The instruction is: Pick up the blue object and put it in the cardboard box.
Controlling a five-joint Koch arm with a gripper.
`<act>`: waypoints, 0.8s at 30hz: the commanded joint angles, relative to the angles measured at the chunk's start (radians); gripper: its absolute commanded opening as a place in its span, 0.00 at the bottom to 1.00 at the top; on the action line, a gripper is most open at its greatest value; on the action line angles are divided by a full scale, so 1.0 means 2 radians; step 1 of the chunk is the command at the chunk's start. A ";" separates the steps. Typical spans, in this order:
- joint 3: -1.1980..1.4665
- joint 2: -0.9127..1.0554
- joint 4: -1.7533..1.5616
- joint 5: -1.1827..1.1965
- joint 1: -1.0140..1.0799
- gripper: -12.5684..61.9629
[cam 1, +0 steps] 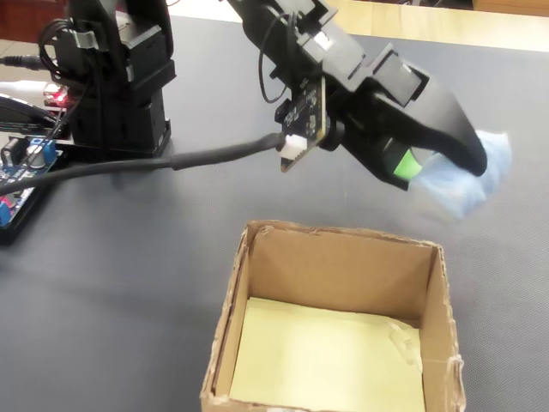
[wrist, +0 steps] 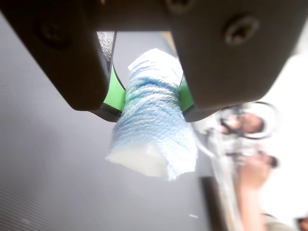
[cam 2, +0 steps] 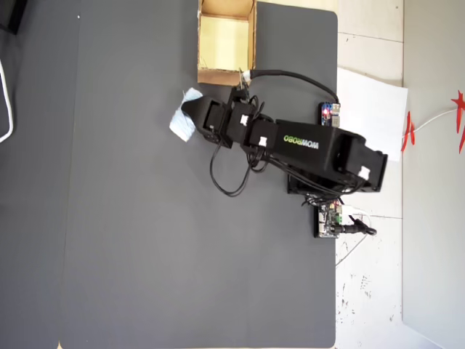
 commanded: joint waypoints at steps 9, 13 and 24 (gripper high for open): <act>-0.034 0.101 0.005 -0.063 0.098 0.17; -0.058 0.110 0.097 -0.101 0.160 0.17; -0.086 0.077 0.145 -0.114 0.248 0.46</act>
